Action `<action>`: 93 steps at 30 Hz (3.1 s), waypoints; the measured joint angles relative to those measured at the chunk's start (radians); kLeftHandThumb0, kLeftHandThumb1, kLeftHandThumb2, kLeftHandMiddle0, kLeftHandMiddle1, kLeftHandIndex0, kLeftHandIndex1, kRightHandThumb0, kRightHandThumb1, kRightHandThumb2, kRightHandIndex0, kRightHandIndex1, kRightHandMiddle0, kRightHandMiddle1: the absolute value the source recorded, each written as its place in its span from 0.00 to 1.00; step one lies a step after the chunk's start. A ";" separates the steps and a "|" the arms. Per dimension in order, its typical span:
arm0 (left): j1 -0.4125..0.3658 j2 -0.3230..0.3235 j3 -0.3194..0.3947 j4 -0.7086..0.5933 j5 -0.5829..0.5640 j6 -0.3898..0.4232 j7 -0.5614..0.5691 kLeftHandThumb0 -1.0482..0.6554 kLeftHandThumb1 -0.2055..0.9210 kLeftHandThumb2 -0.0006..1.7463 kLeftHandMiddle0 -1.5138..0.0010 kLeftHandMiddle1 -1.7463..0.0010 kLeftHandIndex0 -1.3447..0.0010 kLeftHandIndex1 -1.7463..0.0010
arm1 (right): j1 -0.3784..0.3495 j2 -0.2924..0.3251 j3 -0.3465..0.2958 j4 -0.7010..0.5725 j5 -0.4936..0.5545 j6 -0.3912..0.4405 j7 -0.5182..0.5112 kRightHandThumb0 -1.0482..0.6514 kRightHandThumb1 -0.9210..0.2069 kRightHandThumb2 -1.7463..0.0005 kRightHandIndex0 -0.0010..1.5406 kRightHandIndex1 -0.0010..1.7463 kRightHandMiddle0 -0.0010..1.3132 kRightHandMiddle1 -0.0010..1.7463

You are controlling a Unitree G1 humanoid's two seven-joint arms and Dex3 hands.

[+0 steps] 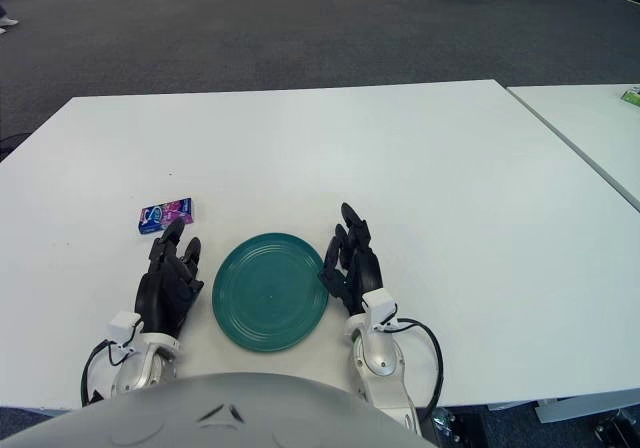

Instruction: Put the gum into the plate.

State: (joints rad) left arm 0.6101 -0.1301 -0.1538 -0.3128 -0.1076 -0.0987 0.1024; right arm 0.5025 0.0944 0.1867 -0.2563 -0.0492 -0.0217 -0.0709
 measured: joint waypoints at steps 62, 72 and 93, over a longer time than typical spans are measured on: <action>-0.608 0.798 0.034 0.444 0.861 -0.131 -0.225 0.00 1.00 0.27 0.88 1.00 1.00 0.56 | -0.010 -0.011 -0.032 -0.027 -0.002 0.050 0.052 0.24 0.00 0.44 0.05 0.00 0.00 0.12; -0.676 0.796 0.005 0.517 0.822 -0.141 -0.237 0.00 1.00 0.27 0.92 1.00 1.00 0.59 | -0.008 -0.013 -0.038 -0.041 -0.002 0.067 0.059 0.23 0.00 0.45 0.03 0.00 0.00 0.14; -0.848 0.770 -0.076 0.829 0.786 -0.207 -0.209 0.00 1.00 0.21 0.86 0.98 1.00 0.52 | -0.008 -0.015 -0.053 -0.061 0.006 0.098 0.074 0.23 0.00 0.47 0.00 0.00 0.00 0.14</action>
State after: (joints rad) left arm -0.2378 0.6399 -0.2294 0.5162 0.6785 -0.3056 -0.1062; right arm 0.4946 0.0789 0.1332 -0.3175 -0.0433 0.0767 0.0034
